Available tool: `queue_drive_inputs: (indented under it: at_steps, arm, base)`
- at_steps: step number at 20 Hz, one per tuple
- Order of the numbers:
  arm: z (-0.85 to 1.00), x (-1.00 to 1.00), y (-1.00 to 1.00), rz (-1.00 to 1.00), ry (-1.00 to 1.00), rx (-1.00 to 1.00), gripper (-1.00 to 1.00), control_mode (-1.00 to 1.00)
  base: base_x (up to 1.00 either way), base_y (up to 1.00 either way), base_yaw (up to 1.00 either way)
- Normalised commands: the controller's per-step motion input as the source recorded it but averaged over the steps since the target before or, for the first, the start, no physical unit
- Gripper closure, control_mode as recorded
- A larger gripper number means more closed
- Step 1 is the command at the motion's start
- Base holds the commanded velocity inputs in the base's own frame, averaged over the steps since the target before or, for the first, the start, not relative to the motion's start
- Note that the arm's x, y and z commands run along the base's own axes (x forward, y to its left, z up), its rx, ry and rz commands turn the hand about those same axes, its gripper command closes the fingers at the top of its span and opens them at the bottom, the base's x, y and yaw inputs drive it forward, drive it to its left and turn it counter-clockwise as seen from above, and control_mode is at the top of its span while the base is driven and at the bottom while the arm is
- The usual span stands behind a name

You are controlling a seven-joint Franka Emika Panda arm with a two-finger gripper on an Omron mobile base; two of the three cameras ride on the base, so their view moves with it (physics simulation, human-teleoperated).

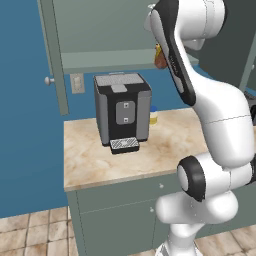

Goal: Pick the bar and honey bottle from the counter and place them in the cabinets closest to them.

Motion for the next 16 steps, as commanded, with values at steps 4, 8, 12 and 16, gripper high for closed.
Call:
queue_drive_inputs:
  at_steps: [4, 8, 12, 16]
  arm:
    - [-0.05, 0.23, 0.00, 0.09, 0.00, -0.02, 1.00, -1.00]
    - [-0.07, 0.30, 0.03, 0.10, 0.00, -0.05, 1.00, -1.00]
    - [-0.09, 0.31, 0.05, 0.09, 0.00, -0.07, 1.00, -1.00]
    - [-0.02, 0.34, 0.05, 0.09, 0.00, -0.08, 1.00, -1.00]
  base:
    - [0.00, 0.00, 0.00]
    - [0.00, 0.00, 0.00]
    - [0.00, 0.00, 0.00]
    - [0.00, 0.00, 0.00]
